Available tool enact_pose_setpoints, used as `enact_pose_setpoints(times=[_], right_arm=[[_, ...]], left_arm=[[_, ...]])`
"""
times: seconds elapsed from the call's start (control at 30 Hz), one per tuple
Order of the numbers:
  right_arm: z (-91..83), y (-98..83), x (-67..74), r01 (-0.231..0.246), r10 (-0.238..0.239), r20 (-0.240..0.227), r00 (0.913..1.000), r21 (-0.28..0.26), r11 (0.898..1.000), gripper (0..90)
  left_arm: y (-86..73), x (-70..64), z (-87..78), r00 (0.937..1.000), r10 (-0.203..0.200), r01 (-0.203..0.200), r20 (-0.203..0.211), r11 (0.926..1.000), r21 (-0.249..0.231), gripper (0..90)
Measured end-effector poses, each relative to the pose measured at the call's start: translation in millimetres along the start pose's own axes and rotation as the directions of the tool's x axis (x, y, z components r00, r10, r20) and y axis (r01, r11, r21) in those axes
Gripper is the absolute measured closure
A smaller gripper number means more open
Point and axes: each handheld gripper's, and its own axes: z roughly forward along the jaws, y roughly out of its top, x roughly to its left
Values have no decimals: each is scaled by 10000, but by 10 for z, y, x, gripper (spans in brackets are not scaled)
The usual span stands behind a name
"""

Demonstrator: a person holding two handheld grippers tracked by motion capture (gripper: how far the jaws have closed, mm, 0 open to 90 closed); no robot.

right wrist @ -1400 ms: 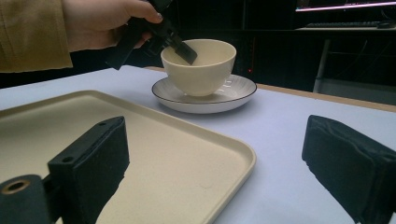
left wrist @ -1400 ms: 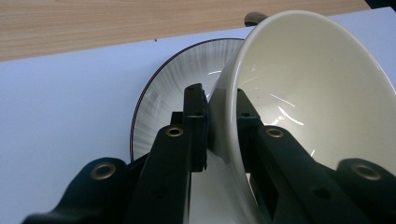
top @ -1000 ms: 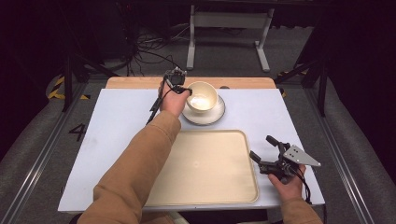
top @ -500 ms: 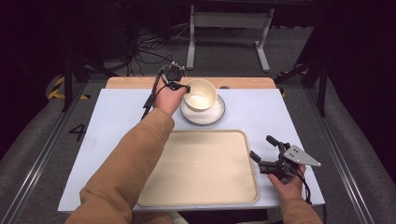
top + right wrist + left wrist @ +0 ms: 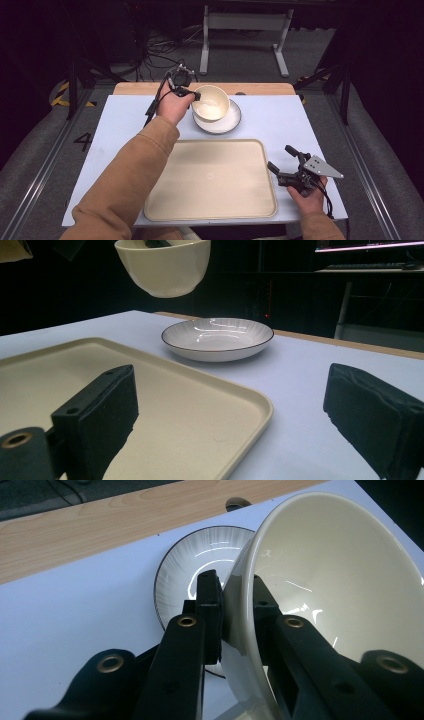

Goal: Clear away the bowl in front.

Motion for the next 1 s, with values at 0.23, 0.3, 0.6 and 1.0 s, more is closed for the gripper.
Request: enact_pose_setpoints(times=[0.23,0.3,0.6,1.0], right_arm=[[0,0,1,-1,1,-11,10000,5,10000,79],[1,0,1,5,-5,-13,10000,9,10000,79],[1,0,0,-4,4,-10,10000,6,10000,79],[1,0,1,4,-4,-12,10000,8,10000,79]], left_arm=[[-66,-17,-123,9992,300,-303,268,9995,112,812],[-99,-25,-148,9986,364,-370,387,9992,145,812],[-231,-58,-261,9938,720,-750,848,9967,322,812],[-404,-156,-461,9791,1333,-1448,1536,9872,666,812]])
